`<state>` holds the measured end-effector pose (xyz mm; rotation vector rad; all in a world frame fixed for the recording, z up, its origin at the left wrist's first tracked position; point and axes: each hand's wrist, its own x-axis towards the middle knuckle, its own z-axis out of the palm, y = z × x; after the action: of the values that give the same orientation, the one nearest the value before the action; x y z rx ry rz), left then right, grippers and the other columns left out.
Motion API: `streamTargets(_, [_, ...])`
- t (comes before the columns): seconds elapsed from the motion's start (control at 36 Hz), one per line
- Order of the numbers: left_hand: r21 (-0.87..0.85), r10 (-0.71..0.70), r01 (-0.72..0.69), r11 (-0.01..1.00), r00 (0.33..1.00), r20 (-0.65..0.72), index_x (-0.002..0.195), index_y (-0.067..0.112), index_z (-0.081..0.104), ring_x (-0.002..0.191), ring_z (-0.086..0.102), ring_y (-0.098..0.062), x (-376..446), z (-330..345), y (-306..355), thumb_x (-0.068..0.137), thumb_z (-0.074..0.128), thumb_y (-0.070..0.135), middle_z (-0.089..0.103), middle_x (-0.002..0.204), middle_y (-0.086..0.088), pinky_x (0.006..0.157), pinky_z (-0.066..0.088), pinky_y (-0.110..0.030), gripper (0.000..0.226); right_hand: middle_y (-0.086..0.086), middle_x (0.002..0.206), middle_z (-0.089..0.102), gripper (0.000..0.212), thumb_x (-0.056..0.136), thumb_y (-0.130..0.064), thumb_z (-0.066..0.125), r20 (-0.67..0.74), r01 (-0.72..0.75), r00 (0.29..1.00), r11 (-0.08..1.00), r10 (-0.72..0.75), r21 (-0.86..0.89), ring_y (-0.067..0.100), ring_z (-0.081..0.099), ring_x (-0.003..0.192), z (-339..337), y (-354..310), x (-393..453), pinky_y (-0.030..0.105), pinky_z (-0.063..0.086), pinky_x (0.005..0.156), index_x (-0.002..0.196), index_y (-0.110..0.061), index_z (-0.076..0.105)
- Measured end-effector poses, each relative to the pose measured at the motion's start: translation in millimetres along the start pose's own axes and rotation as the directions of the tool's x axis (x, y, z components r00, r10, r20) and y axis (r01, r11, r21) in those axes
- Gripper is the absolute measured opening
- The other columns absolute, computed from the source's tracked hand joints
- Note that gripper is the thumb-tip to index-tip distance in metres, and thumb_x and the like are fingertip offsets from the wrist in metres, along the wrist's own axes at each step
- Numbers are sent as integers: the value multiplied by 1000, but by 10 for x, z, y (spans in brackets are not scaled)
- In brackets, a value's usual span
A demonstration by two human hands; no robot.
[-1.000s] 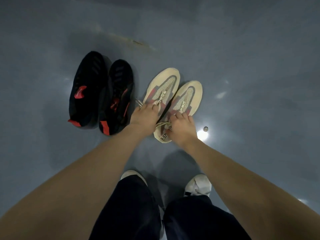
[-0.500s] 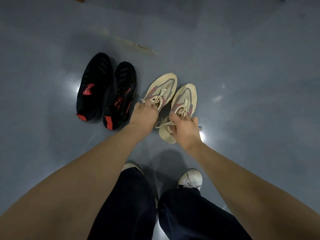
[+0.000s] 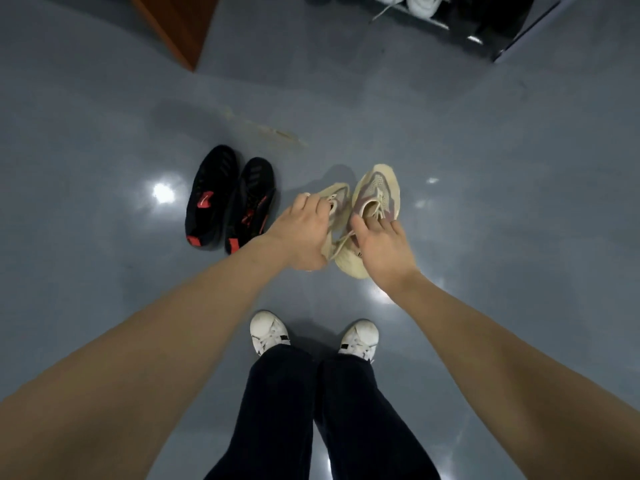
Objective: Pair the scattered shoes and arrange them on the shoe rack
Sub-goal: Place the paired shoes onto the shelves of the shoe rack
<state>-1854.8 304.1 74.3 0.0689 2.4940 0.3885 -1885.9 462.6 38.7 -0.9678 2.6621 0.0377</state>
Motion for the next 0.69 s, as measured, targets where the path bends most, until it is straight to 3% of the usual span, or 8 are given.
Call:
streamTargets(0.17, [207, -20, 18, 978, 1000, 7, 128, 3, 33, 121, 36, -30, -211, -539, 227, 81, 58, 9, 38, 130, -14, 98, 33, -31, 54, 12, 72, 63, 27, 65, -14, 80, 6, -45, 999, 998, 46, -51, 31, 62, 67, -579, 163, -87, 33, 47, 71, 82, -6, 60])
streamTargets(0.28, [225, -46, 55, 973, 998, -45, 130, 5, 33, 124, 37, -30, -335, -899, 358, 81, 66, 13, 40, 131, -13, 96, 39, -32, 60, 22, 95, 61, 23, 89, -17, 55, 41, -58, 998, 996, 55, 61, 38, 57, 91, -995, 258, -168, 42, 38, 84, 101, 3, 57])
streamTargets(0.36, [171, -92, 101, 980, 994, -60, 135, 5, 28, 126, 35, -30, -440, -1137, 501, 80, 70, 11, 37, 133, -13, 90, 45, -34, 69, 20, 83, 61, 15, 81, -12, 65, -56, -65, 996, 992, 71, 105, 37, 59, 76, -1281, 277, -226, 40, 43, 73, 88, 0, 59])
streamTargets(0.47, [164, -112, 129, 978, 988, -109, 134, 6, 29, 124, 36, -30, -568, -1448, 706, 80, 70, 9, 38, 131, -13, 86, 48, -33, 68, 14, 72, 59, 21, 75, -14, 75, -177, -83, 979, 991, 101, 106, 33, 57, 62, -1703, 297, -237, 36, 46, 64, 78, -4, 57])
streamTargets(0.61, [224, -134, 182, 957, 967, -217, 128, 8, 34, 117, 41, -28, -628, -1832, 859, 80, 66, 6, 42, 125, -12, 80, 45, -29, 58, 16, 97, 58, 19, 88, -16, 58, -196, -33, 978, 983, 68, 180, 35, 54, 94, -2207, 402, -183, 41, 29, 96, 99, -1, 54])
streamTargets(0.69, [200, -157, 218, 955, 947, -280, 125, 9, 36, 116, 41, -28, -588, -2098, 876, 81, 66, 7, 43, 123, -11, 76, 43, -28, 53, 12, 112, 49, 29, 86, -21, 56, -109, 0, 994, 965, 29, 263, 30, 43, 108, -2476, 483, -90, 37, 28, 98, 108, -5, 46])
